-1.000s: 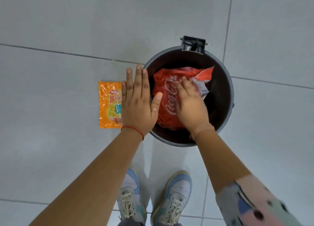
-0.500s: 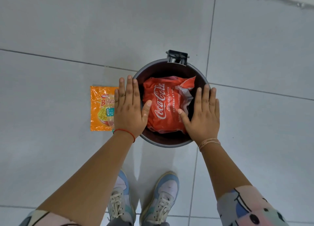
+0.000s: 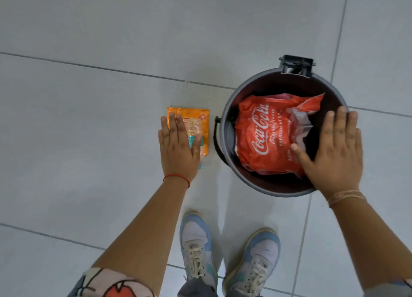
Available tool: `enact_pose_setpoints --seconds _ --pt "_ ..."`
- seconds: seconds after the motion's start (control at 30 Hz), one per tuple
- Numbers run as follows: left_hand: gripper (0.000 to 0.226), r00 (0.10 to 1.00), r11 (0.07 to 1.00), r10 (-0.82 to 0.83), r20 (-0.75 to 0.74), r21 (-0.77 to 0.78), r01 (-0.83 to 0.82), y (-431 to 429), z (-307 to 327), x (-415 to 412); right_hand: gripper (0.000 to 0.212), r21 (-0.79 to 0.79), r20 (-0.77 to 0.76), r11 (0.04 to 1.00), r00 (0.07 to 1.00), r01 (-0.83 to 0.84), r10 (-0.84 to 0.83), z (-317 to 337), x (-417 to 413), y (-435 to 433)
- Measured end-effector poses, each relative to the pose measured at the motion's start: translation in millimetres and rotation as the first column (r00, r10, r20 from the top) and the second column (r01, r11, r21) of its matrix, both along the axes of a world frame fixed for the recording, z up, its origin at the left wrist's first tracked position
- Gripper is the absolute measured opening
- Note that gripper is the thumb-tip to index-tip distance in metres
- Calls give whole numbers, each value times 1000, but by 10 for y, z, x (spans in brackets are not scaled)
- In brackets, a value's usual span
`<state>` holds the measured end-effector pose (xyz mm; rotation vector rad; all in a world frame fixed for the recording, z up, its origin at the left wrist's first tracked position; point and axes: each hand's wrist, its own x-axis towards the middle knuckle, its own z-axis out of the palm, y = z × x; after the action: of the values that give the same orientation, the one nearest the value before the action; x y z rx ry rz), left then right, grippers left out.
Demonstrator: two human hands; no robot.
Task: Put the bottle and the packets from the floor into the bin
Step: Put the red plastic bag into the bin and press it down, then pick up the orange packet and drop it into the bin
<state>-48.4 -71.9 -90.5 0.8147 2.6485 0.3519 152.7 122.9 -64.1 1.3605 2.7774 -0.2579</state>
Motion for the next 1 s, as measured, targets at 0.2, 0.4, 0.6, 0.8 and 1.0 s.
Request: enact_pose_setpoints --seconds 0.2,0.4,0.6,0.8,1.0 --pt "66 975 976 35 221 -217 14 -98 -758 -167 90 82 -41 996 998 -35 38 -118 59 49" --pt "61 947 994 68 315 -98 -39 216 -1202 -4 91 -14 -77 992 989 -128 127 -259 171 185" --pt "58 929 946 265 257 119 -303 277 -600 83 89 97 -61 994 997 -43 49 -152 119 70" --pt "55 967 808 228 -115 577 -122 393 978 387 80 26 -37 1000 999 7 -6 -22 18 1" --pt "59 952 903 -101 289 428 -34 1275 1019 946 68 -38 -76 999 997 29 -32 76 -5 29"
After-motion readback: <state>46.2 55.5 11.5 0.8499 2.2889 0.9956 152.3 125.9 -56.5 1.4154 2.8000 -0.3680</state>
